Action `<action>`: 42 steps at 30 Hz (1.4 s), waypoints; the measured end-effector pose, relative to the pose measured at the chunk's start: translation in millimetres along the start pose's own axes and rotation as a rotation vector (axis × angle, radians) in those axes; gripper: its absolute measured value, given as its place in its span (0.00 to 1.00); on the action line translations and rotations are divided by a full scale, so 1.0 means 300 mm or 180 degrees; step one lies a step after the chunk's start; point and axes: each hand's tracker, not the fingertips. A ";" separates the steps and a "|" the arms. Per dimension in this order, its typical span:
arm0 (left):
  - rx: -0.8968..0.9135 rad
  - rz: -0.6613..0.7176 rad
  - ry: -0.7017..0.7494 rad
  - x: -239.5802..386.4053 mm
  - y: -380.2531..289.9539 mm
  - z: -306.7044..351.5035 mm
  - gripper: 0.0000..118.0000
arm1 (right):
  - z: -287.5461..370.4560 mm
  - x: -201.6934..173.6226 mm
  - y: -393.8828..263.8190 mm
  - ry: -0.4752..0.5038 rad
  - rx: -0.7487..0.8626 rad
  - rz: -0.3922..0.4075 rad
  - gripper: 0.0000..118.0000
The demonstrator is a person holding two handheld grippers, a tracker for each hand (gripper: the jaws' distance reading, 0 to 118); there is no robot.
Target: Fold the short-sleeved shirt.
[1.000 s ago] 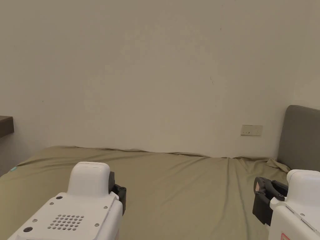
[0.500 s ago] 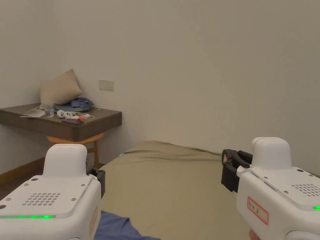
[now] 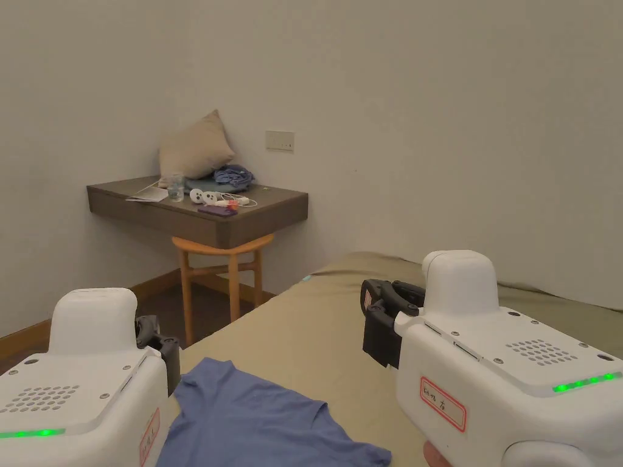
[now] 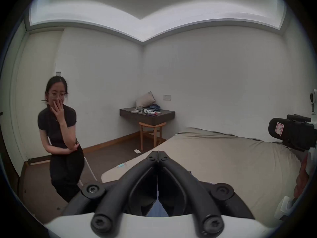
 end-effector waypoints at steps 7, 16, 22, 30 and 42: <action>-0.0357 -0.0138 -0.0351 0.122 -0.111 -0.194 0.00 | -0.061 0.075 -0.071 -0.0094 -0.0152 -0.0002 0.02; -0.1839 -0.0325 -0.0989 0.428 -0.545 -0.788 0.00 | -0.225 0.264 -0.264 -0.0360 -0.0731 0.0020 0.02; -0.2244 -0.0305 -0.1054 0.528 -0.742 -0.984 0.11 | -0.299 0.389 -0.354 -0.0515 -0.0947 0.0015 0.02; -0.2581 -0.0669 -0.1129 0.611 -0.891 -1.062 1.00 | -0.271 0.435 -0.407 -0.0547 -0.1087 -0.0003 0.02; -0.2109 -0.0540 -0.0510 0.502 -0.930 -1.059 0.01 | -0.054 0.492 -0.401 -0.1104 -0.0921 0.0224 0.02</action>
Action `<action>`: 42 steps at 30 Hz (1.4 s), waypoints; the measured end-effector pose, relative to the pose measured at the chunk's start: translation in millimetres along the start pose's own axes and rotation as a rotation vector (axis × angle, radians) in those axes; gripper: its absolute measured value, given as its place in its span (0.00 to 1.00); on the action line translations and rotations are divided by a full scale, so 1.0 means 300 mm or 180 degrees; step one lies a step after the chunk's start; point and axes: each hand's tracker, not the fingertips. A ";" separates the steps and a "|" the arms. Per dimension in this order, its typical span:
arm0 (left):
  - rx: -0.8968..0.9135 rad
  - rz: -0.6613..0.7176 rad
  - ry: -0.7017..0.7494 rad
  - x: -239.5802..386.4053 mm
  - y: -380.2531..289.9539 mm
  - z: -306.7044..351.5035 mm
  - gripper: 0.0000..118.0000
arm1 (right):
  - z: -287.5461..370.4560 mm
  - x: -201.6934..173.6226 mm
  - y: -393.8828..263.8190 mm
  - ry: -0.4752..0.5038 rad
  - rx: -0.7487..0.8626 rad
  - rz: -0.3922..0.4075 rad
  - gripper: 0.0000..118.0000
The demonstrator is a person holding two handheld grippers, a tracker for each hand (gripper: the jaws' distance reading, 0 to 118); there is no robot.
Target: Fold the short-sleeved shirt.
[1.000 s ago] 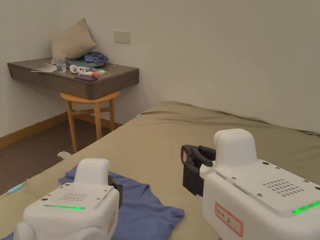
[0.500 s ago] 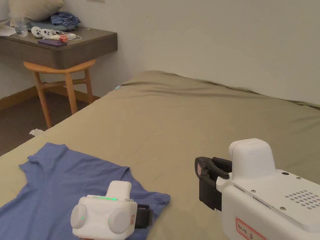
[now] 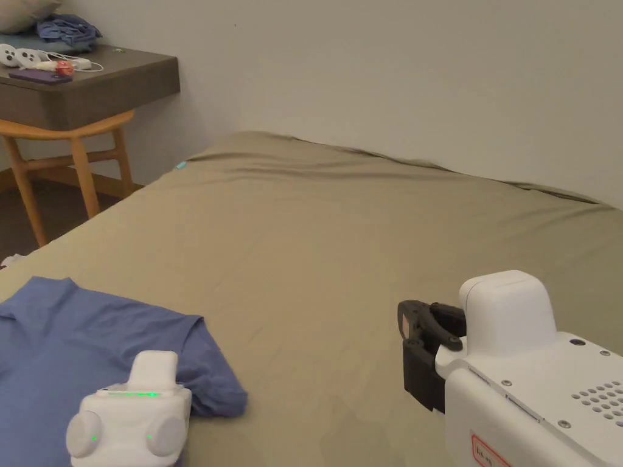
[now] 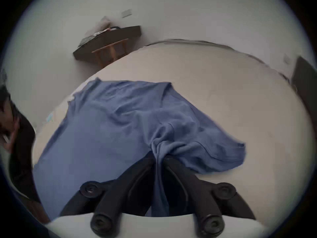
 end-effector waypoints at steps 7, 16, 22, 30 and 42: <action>0.0583 0.0844 -0.0470 -0.134 0.180 0.350 0.01 | 0.141 0.114 -0.009 -0.0159 0.0129 -0.0336 0.02; 0.1509 0.0245 -0.0712 0.069 0.467 0.944 0.01 | 0.360 0.195 0.053 -0.0302 0.0387 -0.0570 0.02; 0.1712 -0.0223 -0.1257 0.406 0.571 1.151 0.01 | 0.582 0.322 0.071 -0.0475 0.0548 -0.0681 0.02; 0.1723 -0.0810 -0.1945 0.930 0.539 1.324 0.01 | 0.910 0.555 0.032 -0.1371 0.0665 -0.0646 0.02; 0.0302 -0.1462 -0.2482 1.606 0.088 1.025 0.01 | 1.141 0.717 -0.091 -0.2001 0.0567 -0.0767 0.02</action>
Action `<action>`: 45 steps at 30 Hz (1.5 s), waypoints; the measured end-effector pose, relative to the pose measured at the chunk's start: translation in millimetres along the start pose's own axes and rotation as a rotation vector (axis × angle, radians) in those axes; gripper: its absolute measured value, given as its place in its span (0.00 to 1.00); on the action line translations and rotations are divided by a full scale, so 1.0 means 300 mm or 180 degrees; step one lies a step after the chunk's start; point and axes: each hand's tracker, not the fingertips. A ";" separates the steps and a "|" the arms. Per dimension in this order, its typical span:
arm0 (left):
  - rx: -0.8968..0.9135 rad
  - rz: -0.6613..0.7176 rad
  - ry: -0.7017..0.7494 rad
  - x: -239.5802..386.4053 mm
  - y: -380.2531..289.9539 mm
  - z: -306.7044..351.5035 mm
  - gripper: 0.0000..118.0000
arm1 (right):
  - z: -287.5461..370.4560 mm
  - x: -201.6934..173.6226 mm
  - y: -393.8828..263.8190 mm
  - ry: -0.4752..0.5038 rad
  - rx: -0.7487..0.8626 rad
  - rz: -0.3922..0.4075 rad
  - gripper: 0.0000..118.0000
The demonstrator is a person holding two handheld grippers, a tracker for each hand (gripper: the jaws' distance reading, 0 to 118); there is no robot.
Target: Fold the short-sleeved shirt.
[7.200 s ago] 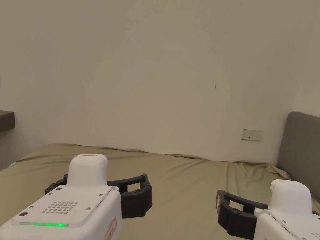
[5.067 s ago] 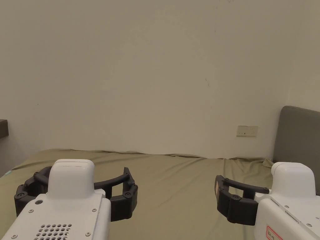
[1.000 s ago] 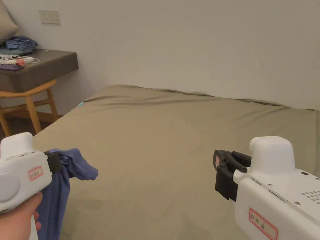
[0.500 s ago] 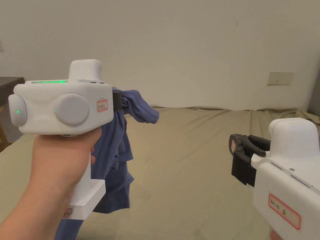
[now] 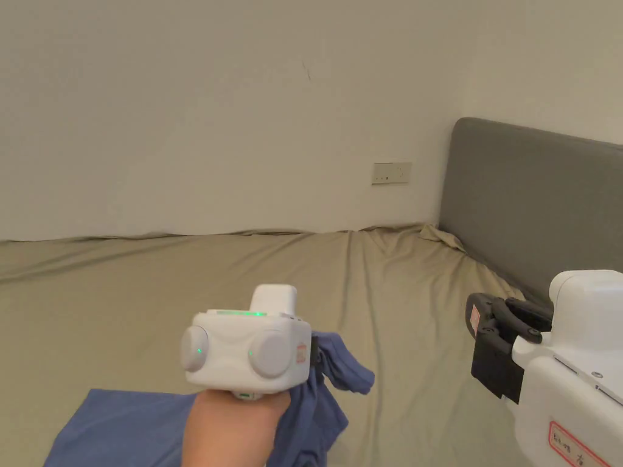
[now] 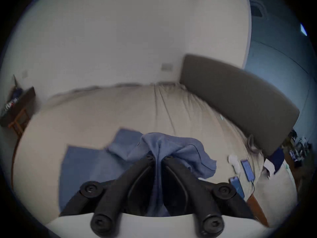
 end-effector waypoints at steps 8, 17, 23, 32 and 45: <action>-0.1230 -0.0221 0.0147 0.134 -0.407 -0.480 0.01 | -0.010 0.050 -0.082 -0.0036 -0.0208 0.0045 0.02; -0.1238 0.0317 -0.0349 0.033 -0.407 -0.472 1.00 | -0.043 0.067 -0.130 -0.0029 -0.0379 -0.0037 0.02; 0.0442 0.0748 -0.0891 -0.245 -0.104 0.126 1.00 | -0.052 0.014 -0.110 0.0160 -0.0232 -0.0092 0.02; 0.0836 0.0381 0.1202 -0.532 -0.389 0.691 0.00 | -0.125 -0.161 -0.196 0.0506 -0.0300 -0.0188 0.02; 0.0246 0.0510 0.1080 -0.929 -0.251 0.162 0.31 | -0.322 -0.302 -0.312 0.0801 -0.0728 -0.0019 0.02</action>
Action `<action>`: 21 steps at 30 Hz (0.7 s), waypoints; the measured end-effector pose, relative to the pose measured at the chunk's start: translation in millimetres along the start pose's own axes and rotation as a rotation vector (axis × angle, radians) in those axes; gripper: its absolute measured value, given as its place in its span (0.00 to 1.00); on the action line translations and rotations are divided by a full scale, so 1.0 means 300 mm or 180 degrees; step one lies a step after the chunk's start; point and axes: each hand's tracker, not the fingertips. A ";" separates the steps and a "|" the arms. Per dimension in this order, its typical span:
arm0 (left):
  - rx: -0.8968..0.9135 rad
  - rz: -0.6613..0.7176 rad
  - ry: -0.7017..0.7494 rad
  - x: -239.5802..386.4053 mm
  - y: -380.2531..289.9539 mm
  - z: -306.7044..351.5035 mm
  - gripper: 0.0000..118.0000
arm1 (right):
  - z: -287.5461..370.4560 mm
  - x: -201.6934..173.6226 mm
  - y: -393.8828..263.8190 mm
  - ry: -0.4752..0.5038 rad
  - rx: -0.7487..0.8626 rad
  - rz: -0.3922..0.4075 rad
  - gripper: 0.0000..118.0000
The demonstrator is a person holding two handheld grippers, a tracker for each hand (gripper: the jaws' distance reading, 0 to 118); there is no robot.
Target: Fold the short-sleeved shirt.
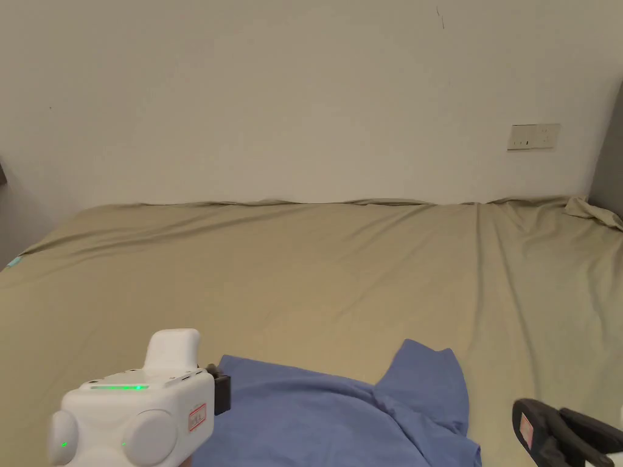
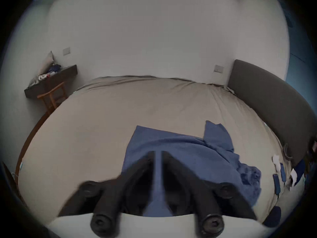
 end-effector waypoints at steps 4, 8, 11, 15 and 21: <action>-0.0413 -0.0307 0.0557 -0.044 0.067 -0.407 1.00 | -0.088 0.050 -0.032 -0.0157 -0.0217 0.0071 0.02; -0.0836 -0.0247 0.0604 -0.033 0.112 -0.686 1.00 | -0.162 0.095 -0.067 -0.0288 -0.0397 0.0144 0.02; -0.0860 -0.0243 0.0641 -0.020 0.028 -0.818 1.00 | -0.210 0.126 -0.099 -0.0366 -0.0530 0.0147 0.02; -0.0936 -0.0558 0.0531 0.002 -0.090 -0.882 1.00 | -0.244 0.171 -0.158 -0.0633 -0.0641 0.0080 0.02; -0.0719 -0.0717 0.0378 0.097 -0.048 -0.677 0.02 | -0.238 0.320 -0.247 -0.0879 -0.0810 -0.0039 0.02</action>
